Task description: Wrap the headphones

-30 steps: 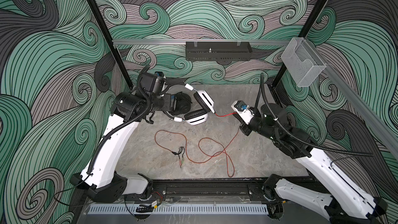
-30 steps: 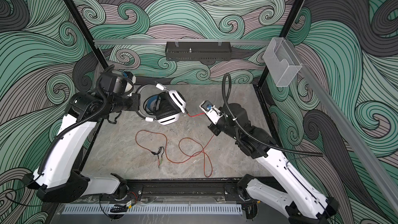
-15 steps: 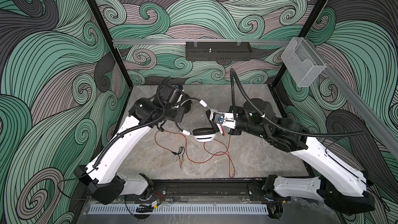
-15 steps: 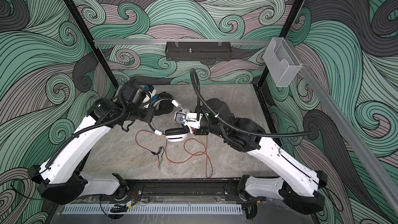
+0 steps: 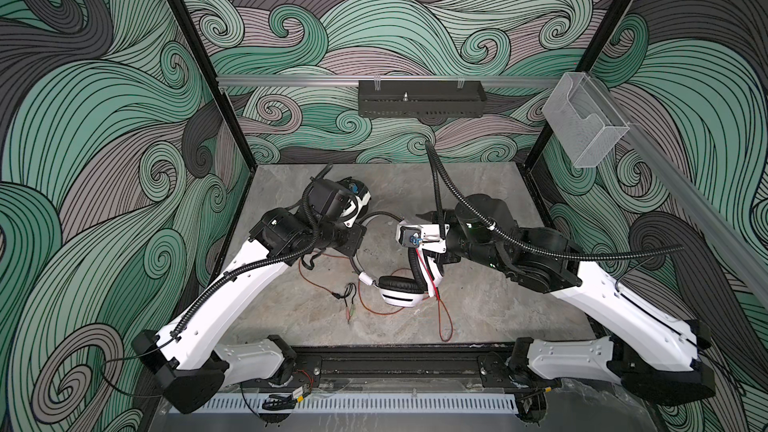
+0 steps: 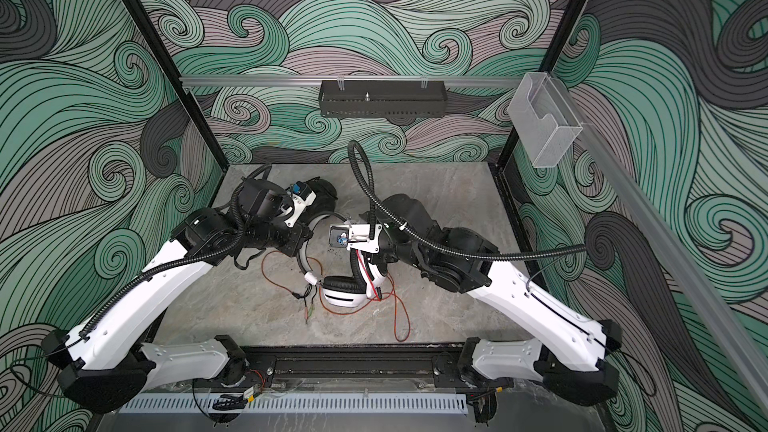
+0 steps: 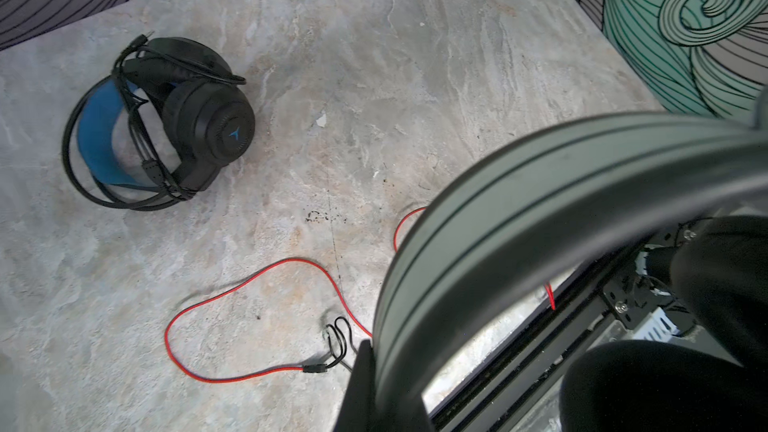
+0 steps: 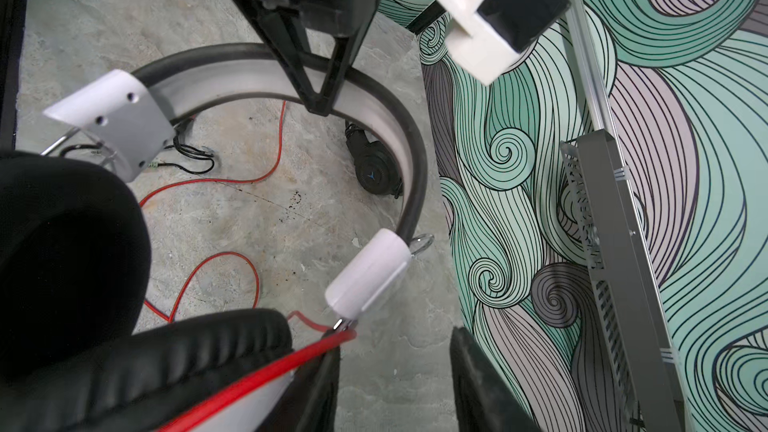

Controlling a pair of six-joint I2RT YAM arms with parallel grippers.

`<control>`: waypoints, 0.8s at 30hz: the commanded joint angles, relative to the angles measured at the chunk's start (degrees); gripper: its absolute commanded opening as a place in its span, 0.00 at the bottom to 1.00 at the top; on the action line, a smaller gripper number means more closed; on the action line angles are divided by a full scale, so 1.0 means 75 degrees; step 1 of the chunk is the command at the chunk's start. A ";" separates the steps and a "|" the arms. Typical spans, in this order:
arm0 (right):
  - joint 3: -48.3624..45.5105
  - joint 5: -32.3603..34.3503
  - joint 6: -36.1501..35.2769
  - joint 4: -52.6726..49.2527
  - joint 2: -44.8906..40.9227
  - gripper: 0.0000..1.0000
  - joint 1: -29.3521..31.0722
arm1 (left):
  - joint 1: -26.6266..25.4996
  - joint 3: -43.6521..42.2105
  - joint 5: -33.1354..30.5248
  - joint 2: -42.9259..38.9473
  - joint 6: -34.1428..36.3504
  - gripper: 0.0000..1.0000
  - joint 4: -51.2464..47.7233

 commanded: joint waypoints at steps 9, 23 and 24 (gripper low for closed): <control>0.0093 0.0984 0.0016 0.0163 0.0066 0.64 0.0016 | -0.0030 -0.0716 0.1376 -0.0788 -0.0836 0.00 0.1660; 0.0679 0.1689 -0.0038 0.0162 0.0183 0.85 -0.0109 | 0.0013 -0.1942 0.1626 -0.1381 -0.2061 0.00 0.3018; 0.0696 0.1703 -0.0055 0.0151 0.0183 0.86 -0.0120 | 0.0018 -0.1990 0.1654 -0.1425 -0.2073 0.00 0.3067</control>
